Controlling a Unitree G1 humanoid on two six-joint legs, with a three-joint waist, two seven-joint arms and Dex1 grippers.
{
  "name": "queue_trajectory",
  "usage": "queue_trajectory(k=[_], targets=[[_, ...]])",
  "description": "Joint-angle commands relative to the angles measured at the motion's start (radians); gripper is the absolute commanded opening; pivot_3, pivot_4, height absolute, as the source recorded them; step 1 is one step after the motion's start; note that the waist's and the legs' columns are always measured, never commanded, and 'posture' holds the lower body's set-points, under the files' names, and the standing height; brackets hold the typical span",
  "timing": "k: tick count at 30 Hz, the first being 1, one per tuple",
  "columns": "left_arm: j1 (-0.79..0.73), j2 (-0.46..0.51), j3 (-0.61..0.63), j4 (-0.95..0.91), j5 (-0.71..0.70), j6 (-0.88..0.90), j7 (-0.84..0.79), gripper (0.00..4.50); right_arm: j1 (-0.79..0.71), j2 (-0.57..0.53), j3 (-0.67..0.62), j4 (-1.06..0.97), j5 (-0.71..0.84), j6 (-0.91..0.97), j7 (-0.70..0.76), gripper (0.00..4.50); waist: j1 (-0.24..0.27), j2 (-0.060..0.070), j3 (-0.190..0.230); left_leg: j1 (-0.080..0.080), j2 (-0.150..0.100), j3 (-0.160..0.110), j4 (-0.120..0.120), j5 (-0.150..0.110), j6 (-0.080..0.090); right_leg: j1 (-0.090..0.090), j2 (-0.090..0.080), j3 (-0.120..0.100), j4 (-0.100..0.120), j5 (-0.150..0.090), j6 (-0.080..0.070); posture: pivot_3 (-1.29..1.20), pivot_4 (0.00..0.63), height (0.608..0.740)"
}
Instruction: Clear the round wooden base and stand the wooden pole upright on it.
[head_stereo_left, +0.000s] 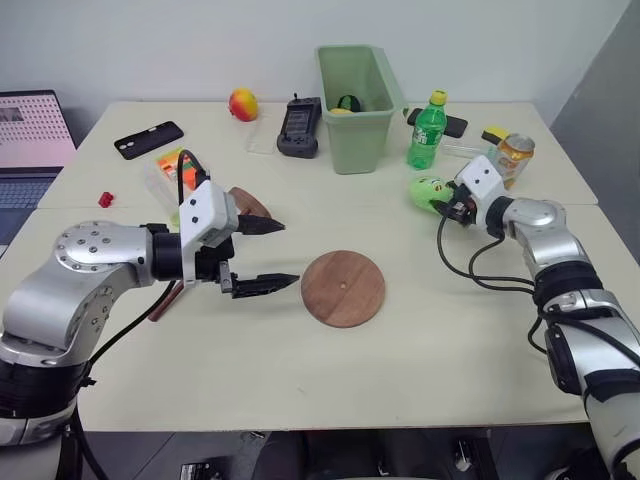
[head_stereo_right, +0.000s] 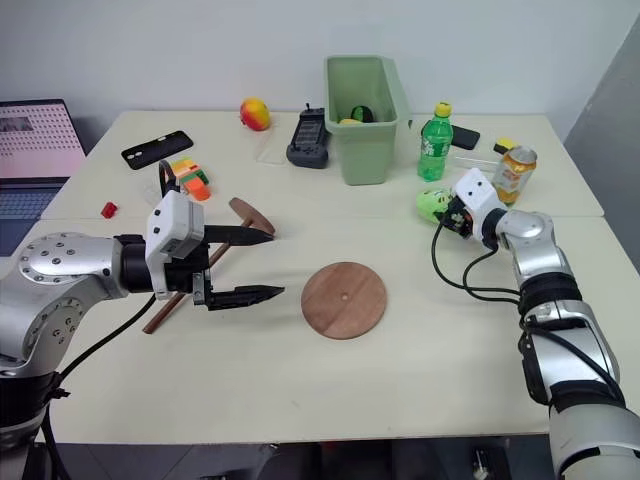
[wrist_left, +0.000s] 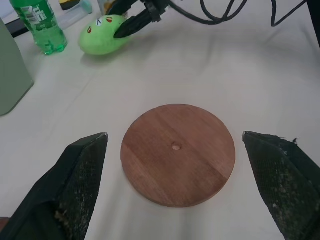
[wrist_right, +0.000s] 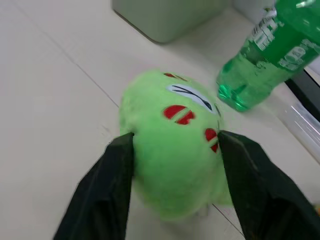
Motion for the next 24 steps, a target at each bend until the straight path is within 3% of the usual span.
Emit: queue_trajectory(k=[1,5,10,15,17,20,24], targets=[[-0.017,0.011,0.044,-0.01,-0.004,-0.007,0.005,4.5,0.048,-0.041,-0.052,-0.206,0.063,0.073,0.062,3.67,0.001,0.0,0.0,0.0,0.0,0.0,0.0,0.0,0.0,0.0,0.0,0.0,0.0,0.0,0.0,0.0,0.15,0.74],[-0.064,0.031,0.05,0.041,0.004,0.027,0.017,4.5,0.119,-0.074,-0.092,-0.459,0.14,0.23,0.103,4.49,0.001,0.0,0.0,-0.001,0.0,0.0,0.0,0.0,0.0,-0.002,0.0,0.0,0.002,0.0,0.0,0.0,0.15,0.74],[-0.144,0.148,-0.025,0.169,0.093,0.152,0.022,4.5,0.233,-0.071,-0.123,-0.783,0.309,0.504,0.142,4.49,0.0,0.0,0.0,-0.002,0.0,-0.002,0.0,-0.001,0.003,-0.003,0.001,-0.001,0.003,0.0,0.0,0.0,0.15,0.74],[-0.326,0.23,-0.203,0.42,0.265,0.138,-0.098,4.5,0.33,-0.079,-0.055,-1.049,0.47,0.684,0.248,4.49,0.002,0.0,0.0,-0.004,-0.003,-0.003,0.0,-0.002,0.004,-0.004,0.005,-0.003,0.003,0.0,0.0,0.0,0.15,0.74],[-0.412,0.22,-0.275,0.504,0.314,0.17,-0.144,4.5,0.349,-0.073,-0.029,-1.111,0.502,0.716,0.263,4.49,0.003,0.0,0.0,-0.004,-0.003,-0.003,0.001,-0.002,0.004,-0.004,0.007,-0.003,0.003,0.0,0.0,0.0,0.15,0.74],[-0.605,0.085,-0.436,0.773,0.476,0.185,-0.144,4.5,0.401,-0.068,0.037,-1.219,0.497,0.695,0.276,4.49,0.017,0.0,0.0,-0.006,-0.002,-0.007,0.002,-0.002,0.004,-0.004,0.007,-0.004,0.002,0.0,0.0,0.0,0.15,0.74],[-0.697,-0.005,-0.496,1.0,0.587,0.073,-0.144,4.5,0.425,-0.069,0.044,-1.279,0.506,0.713,0.247,4.49,0.024,0.0,0.0,-0.008,-0.005,-0.008,0.003,-0.001,0.004,-0.005,0.008,-0.007,0.003,0.0,0.0,0.0,0.15,0.74]])
